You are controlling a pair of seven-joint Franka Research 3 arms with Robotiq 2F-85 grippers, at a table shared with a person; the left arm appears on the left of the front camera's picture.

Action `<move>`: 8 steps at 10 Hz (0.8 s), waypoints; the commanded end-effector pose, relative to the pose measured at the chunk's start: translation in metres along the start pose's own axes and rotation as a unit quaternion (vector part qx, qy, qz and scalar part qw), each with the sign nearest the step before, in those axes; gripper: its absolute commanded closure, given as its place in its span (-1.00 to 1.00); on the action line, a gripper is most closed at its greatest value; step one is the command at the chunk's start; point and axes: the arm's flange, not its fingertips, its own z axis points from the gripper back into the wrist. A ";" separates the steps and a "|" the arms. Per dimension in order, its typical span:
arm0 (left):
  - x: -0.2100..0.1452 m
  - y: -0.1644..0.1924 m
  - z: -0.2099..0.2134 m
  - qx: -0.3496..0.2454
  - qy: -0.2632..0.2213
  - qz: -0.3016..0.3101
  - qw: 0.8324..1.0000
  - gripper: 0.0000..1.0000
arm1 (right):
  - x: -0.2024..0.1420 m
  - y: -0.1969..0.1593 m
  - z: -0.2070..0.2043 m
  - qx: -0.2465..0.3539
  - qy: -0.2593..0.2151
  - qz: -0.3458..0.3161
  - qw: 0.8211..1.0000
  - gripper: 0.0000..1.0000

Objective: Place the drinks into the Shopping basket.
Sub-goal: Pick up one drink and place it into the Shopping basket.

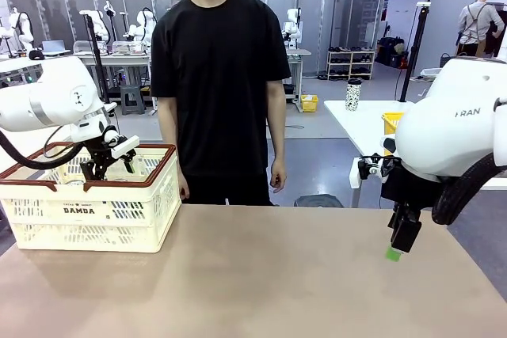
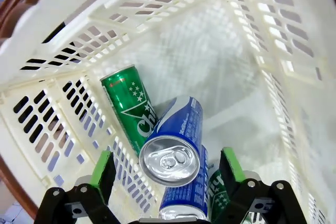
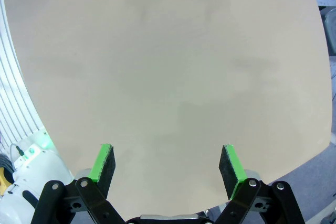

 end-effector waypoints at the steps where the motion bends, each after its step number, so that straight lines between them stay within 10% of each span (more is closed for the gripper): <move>1: 0.010 -0.011 0.013 0.014 -0.012 -0.009 1.000 -1.00 | -0.001 0.000 0.000 0.000 0.003 -0.001 1.000 -1.00; 8: 0.020 0.001 0.058 0.034 0.013 -0.009 0.999 -1.00 | -0.001 0.000 0.000 0.000 0.003 -0.001 1.000 -1.00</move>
